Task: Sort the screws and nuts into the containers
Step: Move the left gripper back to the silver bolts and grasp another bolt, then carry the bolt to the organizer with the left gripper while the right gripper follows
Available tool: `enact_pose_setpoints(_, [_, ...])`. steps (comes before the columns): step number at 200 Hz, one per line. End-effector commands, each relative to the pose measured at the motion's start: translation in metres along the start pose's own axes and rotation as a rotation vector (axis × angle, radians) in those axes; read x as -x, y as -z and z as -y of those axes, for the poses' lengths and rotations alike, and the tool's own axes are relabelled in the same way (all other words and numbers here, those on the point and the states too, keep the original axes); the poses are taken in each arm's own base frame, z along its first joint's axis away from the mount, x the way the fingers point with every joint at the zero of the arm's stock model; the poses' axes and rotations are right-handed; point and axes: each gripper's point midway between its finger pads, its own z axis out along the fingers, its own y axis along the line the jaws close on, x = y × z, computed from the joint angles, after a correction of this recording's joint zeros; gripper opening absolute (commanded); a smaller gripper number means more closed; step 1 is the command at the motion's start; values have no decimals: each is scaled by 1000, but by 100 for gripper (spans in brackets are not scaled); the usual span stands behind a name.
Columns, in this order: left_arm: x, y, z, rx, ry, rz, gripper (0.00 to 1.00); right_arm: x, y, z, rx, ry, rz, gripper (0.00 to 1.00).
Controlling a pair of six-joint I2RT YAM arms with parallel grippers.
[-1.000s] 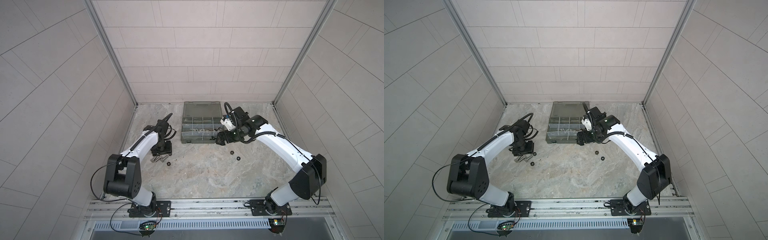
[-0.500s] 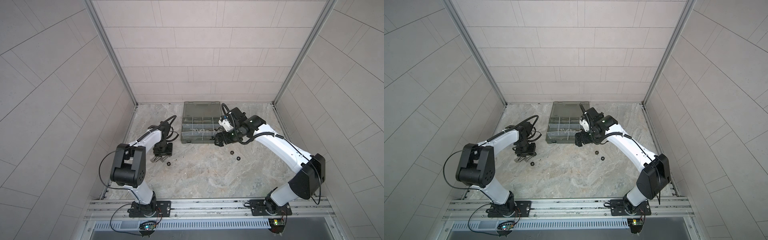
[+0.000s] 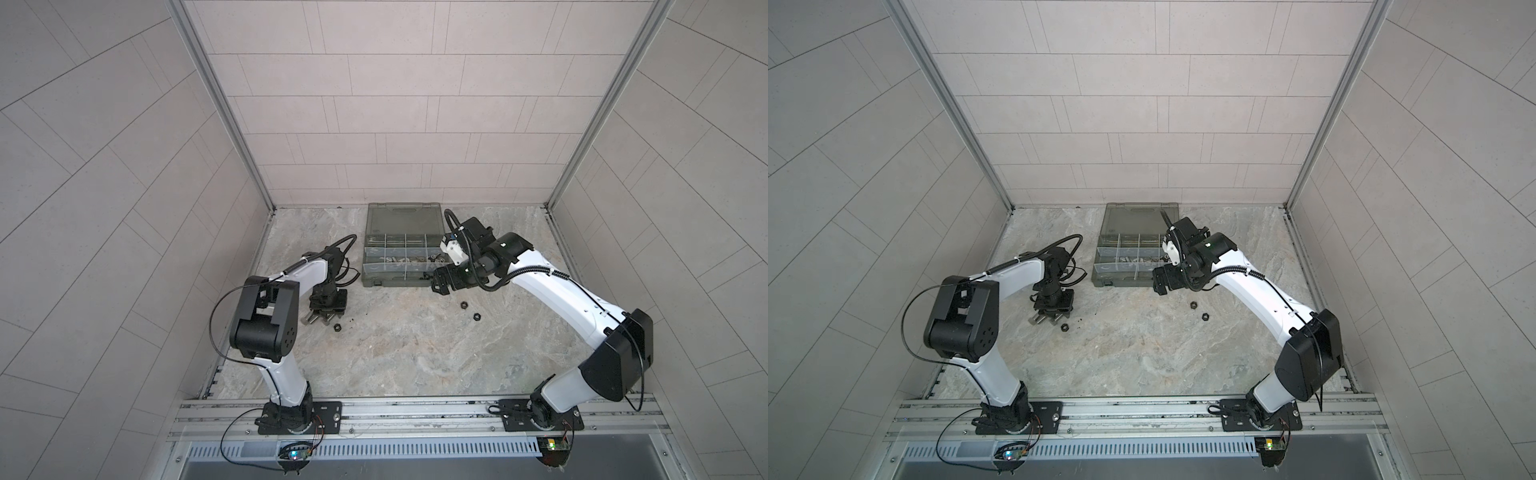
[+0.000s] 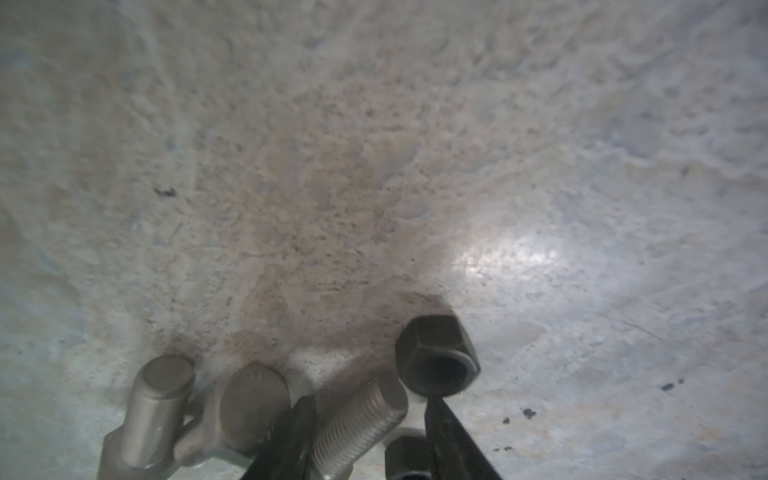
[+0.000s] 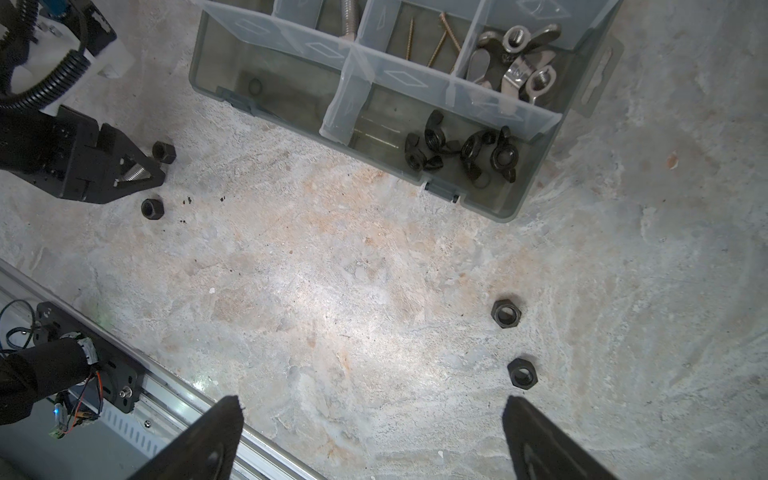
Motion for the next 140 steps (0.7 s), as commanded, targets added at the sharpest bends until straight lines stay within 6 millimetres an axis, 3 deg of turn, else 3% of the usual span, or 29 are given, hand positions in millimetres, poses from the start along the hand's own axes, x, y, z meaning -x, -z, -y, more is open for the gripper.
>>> enact_pose_setpoints(1, [-10,-7,-3,9,-8,-42,44,-7,8,5,-22,-9,4,99])
enact_pose_setpoints(19, [-13,-9,-3,8,-7,-50,39,-9,9,6,-25,-10,5,99])
enact_pose_setpoints(41, [-16,-10,-2,2,-4,-61,25,-13,10,8,-31,-8,0,99])
enact_pose_setpoints(85, [-18,-5,0,-13,8,-63,16,-17,15,10,-39,-3,6,99])
enact_pose_setpoints(140, [0,42,4,-24,11,22,15,-19,23,16,-53,4,30,99])
